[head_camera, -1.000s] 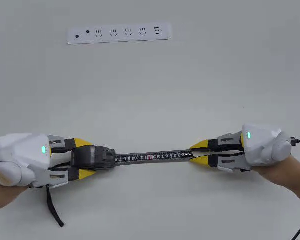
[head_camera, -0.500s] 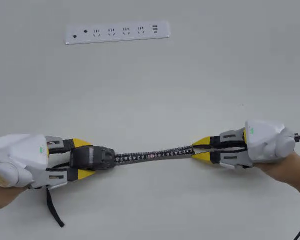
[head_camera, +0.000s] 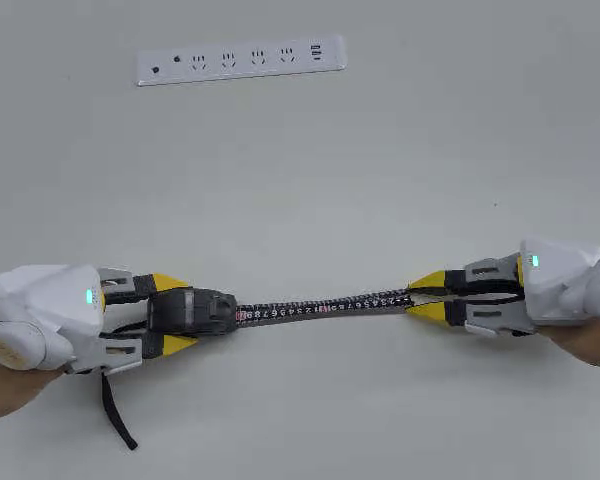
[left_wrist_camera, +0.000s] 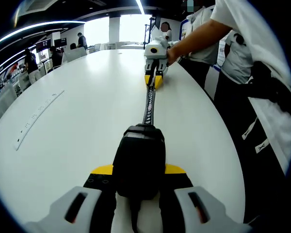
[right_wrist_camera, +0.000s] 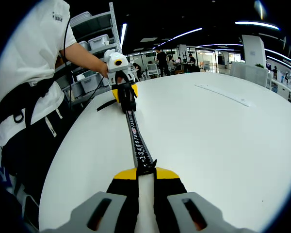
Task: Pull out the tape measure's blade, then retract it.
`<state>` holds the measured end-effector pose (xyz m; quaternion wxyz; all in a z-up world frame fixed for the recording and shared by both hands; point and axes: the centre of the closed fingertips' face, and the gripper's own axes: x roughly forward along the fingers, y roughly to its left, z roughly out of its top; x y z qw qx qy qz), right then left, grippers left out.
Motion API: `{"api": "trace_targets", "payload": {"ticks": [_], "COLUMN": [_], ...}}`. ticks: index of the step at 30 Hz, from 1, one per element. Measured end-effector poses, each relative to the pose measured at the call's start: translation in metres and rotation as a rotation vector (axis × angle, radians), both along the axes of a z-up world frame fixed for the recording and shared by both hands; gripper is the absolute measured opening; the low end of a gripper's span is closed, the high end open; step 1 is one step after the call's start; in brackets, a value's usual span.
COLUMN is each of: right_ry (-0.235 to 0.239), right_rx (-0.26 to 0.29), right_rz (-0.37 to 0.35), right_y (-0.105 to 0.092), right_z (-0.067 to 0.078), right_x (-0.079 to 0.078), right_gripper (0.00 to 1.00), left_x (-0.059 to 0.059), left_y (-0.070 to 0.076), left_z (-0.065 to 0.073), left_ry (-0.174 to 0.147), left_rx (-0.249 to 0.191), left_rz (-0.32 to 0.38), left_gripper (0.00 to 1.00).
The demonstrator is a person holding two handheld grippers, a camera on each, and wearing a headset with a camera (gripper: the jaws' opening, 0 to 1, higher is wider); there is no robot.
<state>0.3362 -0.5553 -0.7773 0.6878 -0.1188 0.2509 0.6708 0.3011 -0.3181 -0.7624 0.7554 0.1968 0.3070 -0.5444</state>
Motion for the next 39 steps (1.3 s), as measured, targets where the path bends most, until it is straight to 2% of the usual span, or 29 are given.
{"api": "trace_targets", "payload": {"ticks": [16,39], "right_ry": [0.001,0.004], "right_rx": [-0.013,-0.018], "right_rz": [-0.033,-0.053], "right_y": [-0.017,-0.023], "right_z": [-0.001,-0.001], "right_x": [0.007,0.009], "right_gripper": [0.08,0.09], "left_x": [0.0,0.0], "left_y": [-0.001,-0.001], "left_z": [0.0,0.0], "left_ry": [0.007,0.005], "left_rx": [-0.006,-0.006], "left_rz": [0.004,0.011], "left_gripper": [0.3,0.31]}}
